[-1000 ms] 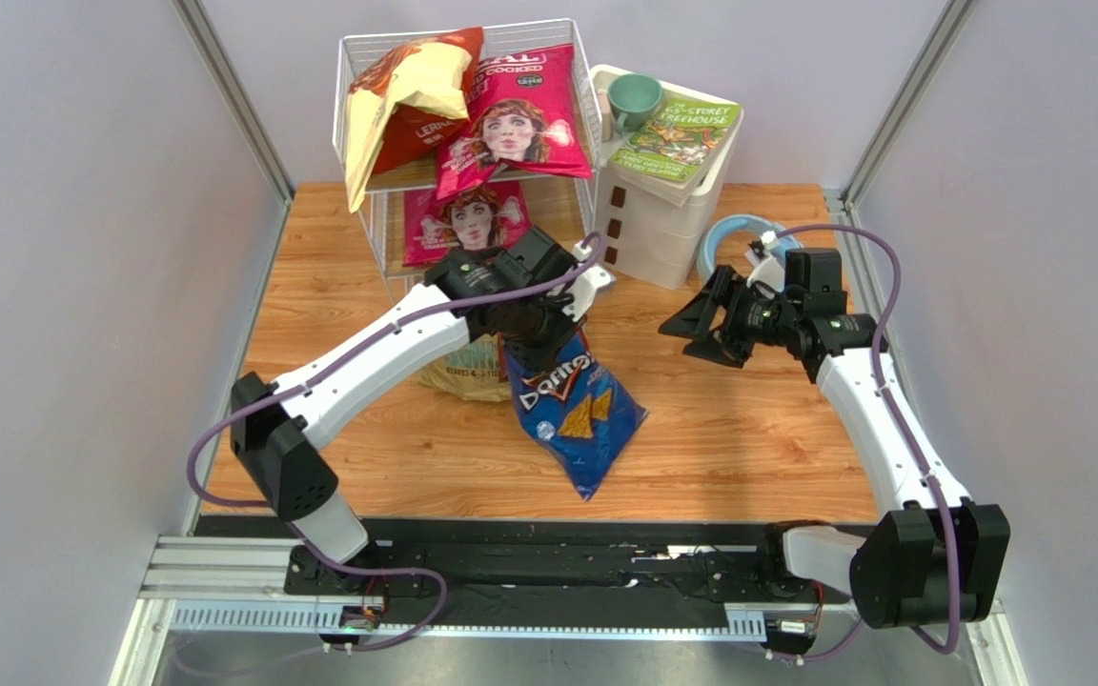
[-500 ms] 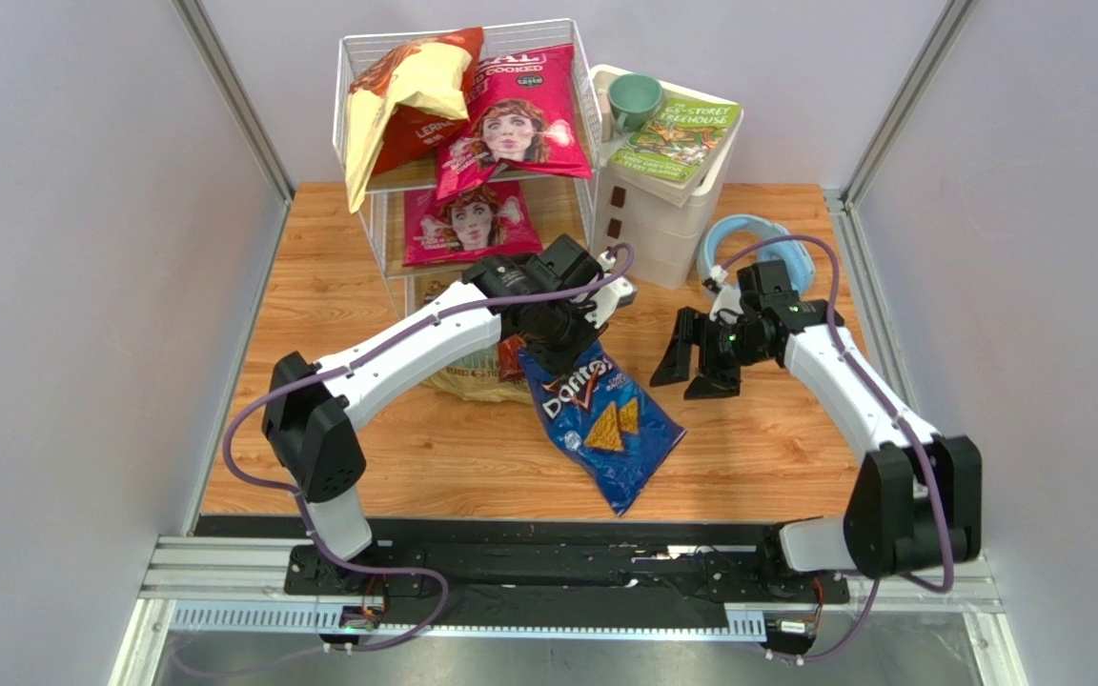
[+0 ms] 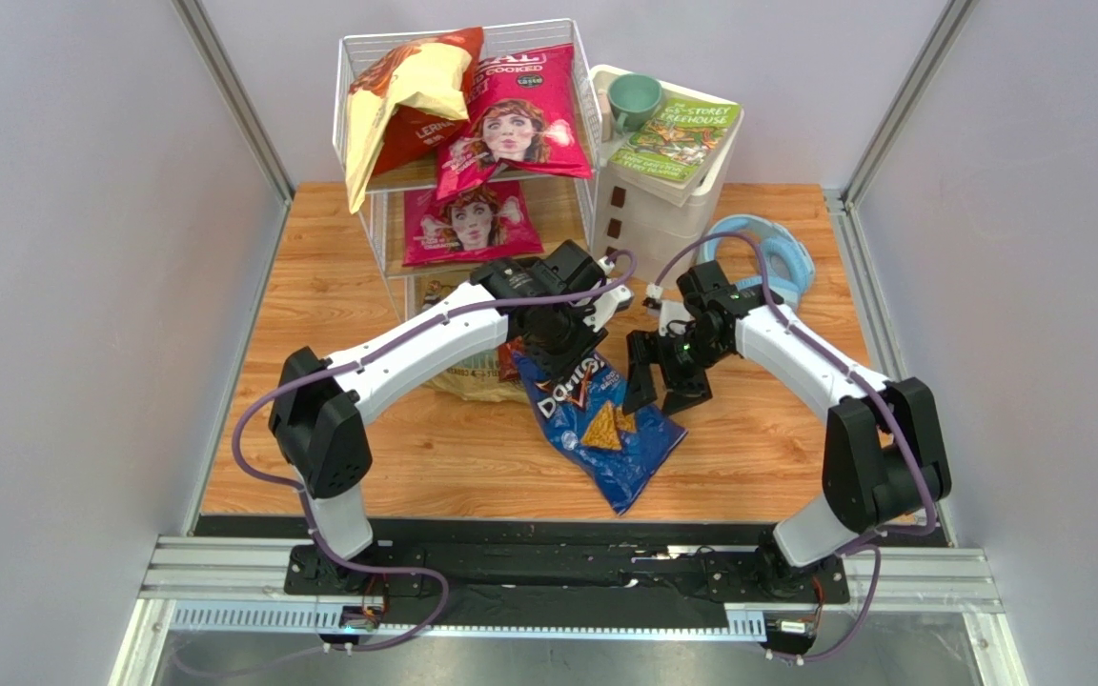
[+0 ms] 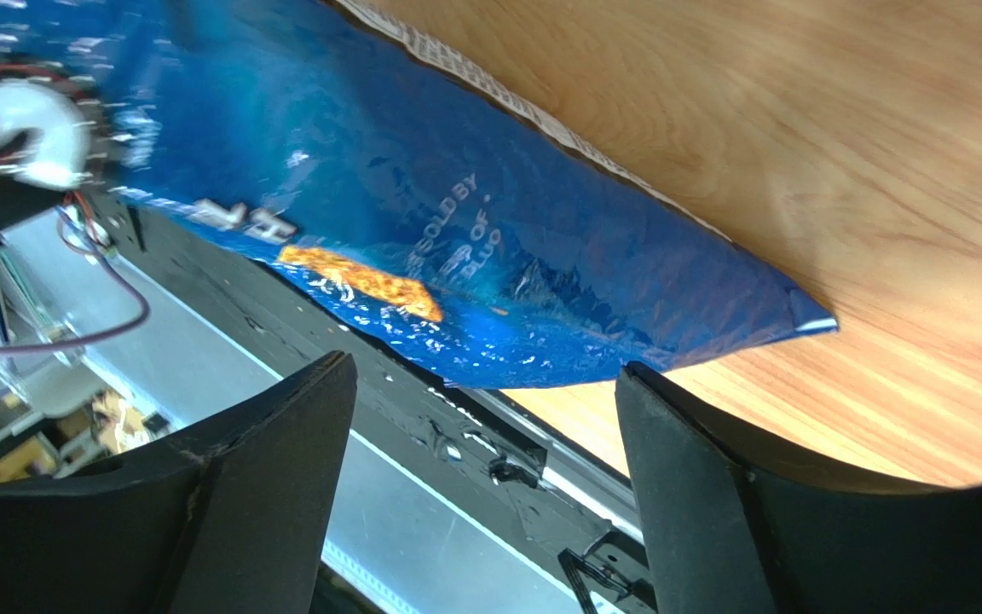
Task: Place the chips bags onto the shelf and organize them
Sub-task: Pick up the potato chip from the center of the board.
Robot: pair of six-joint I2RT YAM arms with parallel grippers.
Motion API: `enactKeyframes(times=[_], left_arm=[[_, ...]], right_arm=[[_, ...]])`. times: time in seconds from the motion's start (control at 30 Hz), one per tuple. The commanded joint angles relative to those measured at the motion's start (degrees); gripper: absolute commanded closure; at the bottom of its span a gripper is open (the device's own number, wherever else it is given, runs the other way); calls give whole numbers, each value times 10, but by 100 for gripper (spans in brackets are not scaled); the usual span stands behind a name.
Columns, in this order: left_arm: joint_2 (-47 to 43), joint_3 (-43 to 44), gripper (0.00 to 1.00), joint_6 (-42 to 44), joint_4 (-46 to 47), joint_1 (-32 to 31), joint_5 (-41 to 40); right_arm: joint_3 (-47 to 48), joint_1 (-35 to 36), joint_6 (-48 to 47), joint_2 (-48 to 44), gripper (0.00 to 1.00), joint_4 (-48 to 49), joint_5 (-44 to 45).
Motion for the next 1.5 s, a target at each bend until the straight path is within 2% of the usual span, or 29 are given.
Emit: enactKeyframes(times=[0.0,0.17,0.37,0.47,0.6,0.73,0.77,0.97,1.13,1.3,1.4,1.43,1.47], left_arm=[[7,30,61,0,2,-3,-17],[10,42,61,-8,4,-3,-7],[10,49,61,-13,5,-3,0],[12,47,61,-10,6,-3,8],[15,42,61,-10,3,-3,9],[27,41,61,-6,-9,-3,15],[31,42,61,-5,-11,-3,14],[30,37,62,-5,-15,-3,7],[30,38,62,-5,-13,-3,8],[25,34,62,-5,-16,-3,-6],[26,31,62,-4,-13,-3,-7],[28,31,62,-4,-13,-3,-6],[30,33,62,-3,-12,-3,-6]], right_arm=[[16,10,-26,35,20,-8,-6],[10,16,-26,59,19,15,-2],[-13,19,-5,68,30,52,-3],[-16,19,3,49,28,52,40],[15,19,-10,11,19,22,108],[28,19,-17,15,18,9,125],[30,20,-15,16,12,8,127],[42,26,-15,-27,9,10,151],[27,27,2,35,11,57,108],[-28,27,35,30,11,158,42],[-28,28,18,44,11,164,24],[-28,29,16,46,13,164,18],[-28,28,17,50,19,165,5]])
